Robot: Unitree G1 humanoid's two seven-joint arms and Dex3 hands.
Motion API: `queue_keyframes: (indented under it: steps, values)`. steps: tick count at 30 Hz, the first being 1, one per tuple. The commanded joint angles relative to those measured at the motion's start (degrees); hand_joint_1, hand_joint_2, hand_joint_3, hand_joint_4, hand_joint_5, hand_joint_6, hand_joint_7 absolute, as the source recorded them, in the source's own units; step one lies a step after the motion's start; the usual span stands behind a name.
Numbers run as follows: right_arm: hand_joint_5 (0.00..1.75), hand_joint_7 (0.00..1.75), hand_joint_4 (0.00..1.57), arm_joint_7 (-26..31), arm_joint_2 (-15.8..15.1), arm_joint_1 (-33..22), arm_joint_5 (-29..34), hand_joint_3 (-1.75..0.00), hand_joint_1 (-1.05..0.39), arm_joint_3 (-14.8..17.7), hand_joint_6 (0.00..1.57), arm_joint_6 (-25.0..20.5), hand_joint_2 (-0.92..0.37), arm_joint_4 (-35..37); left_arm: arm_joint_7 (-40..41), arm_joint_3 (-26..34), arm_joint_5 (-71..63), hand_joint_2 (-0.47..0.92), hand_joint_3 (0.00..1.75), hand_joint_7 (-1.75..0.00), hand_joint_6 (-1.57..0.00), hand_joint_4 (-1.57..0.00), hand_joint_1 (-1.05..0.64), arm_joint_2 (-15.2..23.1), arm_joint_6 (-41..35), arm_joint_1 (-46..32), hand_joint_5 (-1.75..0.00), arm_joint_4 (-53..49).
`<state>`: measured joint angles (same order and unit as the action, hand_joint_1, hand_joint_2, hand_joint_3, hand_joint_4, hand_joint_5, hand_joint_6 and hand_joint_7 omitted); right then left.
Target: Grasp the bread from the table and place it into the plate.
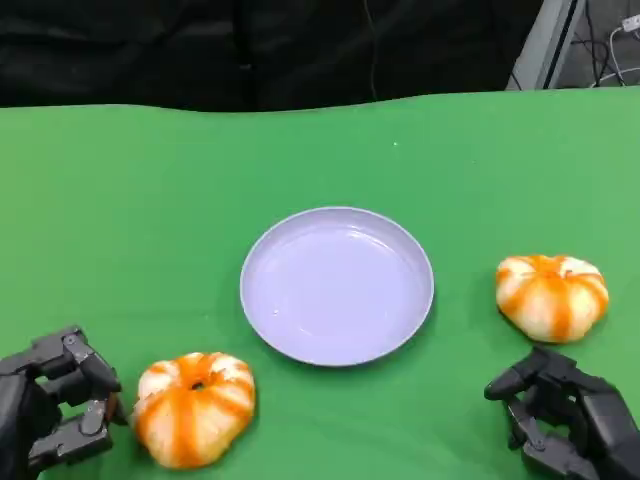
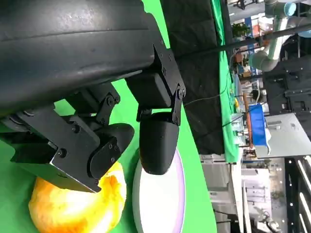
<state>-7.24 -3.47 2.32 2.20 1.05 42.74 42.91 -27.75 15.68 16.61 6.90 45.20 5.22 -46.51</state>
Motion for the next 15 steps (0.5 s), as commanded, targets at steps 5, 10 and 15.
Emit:
queue_keyframes:
  steps: [5,10,15]
  values:
    - [1.75,1.25,0.69,0.1,-0.8,0.5,-0.3,-0.72,-0.15,0.4,0.75,0.5,-0.80,0.1,-5.6,4.4,12.9,0.73,0.82,-1.11,-0.90,-0.84,0.03,-2.2,-11.7,0.0,-1.50,5.1]
    - [1.75,1.26,0.70,0.3,-1.0,1.0,-0.1,-0.72,-0.14,0.4,0.74,0.8,-0.80,1.0,-12.9,6.8,21.3,0.69,0.50,-0.18,-1.15,-0.92,-0.13,-3.8,-19.9,-0.8,-0.81,9.4]
    - [1.75,1.26,0.69,0.1,-1.0,1.1,-0.1,-0.72,-0.16,0.4,0.74,1.0,-0.80,1.2,-16.8,6.8,21.7,0.87,0.14,-0.01,-1.07,-1.07,-0.23,-3.4,-22.8,-1.9,-0.11,11.9]
